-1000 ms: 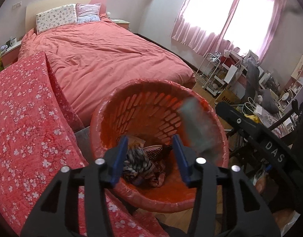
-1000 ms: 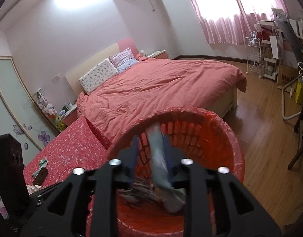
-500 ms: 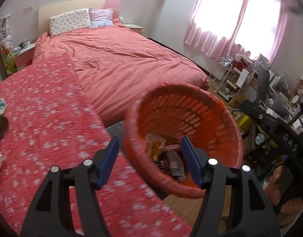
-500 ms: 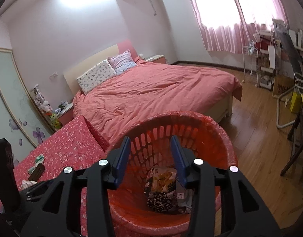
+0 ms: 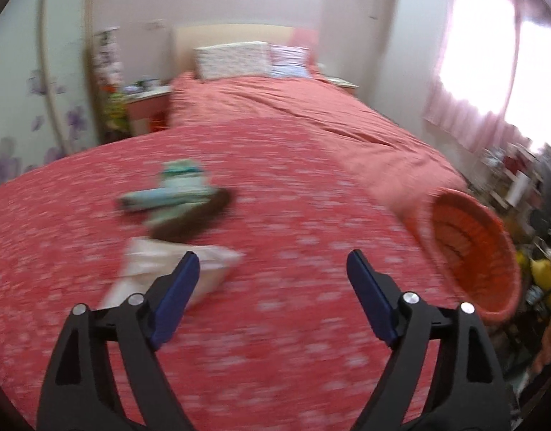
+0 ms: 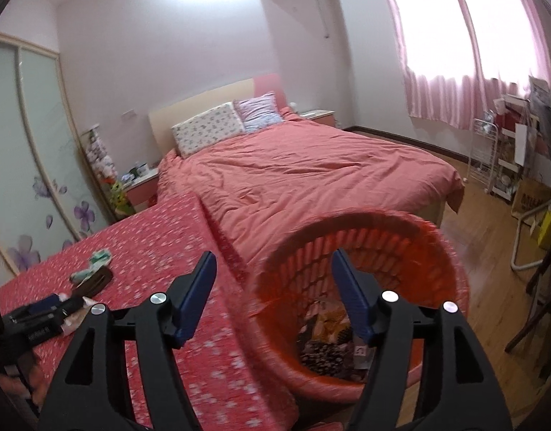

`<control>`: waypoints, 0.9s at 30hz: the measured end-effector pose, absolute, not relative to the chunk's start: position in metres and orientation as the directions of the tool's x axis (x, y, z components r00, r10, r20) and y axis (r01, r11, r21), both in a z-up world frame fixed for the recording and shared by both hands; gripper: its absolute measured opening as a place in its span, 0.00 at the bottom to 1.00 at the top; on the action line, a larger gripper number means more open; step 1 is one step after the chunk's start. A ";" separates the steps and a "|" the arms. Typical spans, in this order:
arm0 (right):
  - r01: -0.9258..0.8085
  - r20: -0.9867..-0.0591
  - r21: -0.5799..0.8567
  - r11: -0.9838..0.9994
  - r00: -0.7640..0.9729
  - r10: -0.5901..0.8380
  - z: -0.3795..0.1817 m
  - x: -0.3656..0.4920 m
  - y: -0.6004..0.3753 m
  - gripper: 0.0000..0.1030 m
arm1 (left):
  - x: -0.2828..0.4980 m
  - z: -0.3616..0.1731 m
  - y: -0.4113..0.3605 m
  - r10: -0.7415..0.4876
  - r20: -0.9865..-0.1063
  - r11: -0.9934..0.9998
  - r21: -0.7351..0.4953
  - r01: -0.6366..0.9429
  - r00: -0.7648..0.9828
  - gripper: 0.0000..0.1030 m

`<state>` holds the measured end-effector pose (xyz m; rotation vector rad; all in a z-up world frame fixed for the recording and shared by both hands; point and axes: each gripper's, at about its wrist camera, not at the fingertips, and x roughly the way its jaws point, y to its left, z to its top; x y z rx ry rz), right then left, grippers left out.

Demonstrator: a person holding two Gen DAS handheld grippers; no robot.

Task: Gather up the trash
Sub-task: 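Grasp the crumpled white tissue with left tool while right tool returns over the bed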

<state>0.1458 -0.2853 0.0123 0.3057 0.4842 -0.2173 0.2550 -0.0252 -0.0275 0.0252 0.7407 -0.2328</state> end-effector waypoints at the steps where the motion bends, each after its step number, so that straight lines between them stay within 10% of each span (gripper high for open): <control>1: 0.263 -0.490 0.231 0.937 0.863 -0.122 0.012 0.148 -0.278 0.65 | 0.257 -0.029 -0.010 -0.178 -0.673 0.980 -0.059 0.188 0.718 0.81; 14: 0.150 -0.549 0.200 0.968 0.836 -0.016 -0.002 0.168 -0.212 0.65 | 0.296 -0.067 0.035 -0.146 -0.752 0.989 -0.130 0.073 0.643 0.81; 21: 0.114 -0.566 0.177 0.978 0.825 0.007 -0.004 0.174 -0.196 0.65 | 0.301 -0.079 0.034 -0.171 -0.756 0.985 -0.151 0.086 0.632 0.54; 27: 0.080 -0.573 0.167 0.983 0.819 0.031 -0.006 0.177 -0.180 0.65 | 0.287 -0.073 0.056 -0.165 -0.741 0.985 -0.157 0.072 0.651 0.52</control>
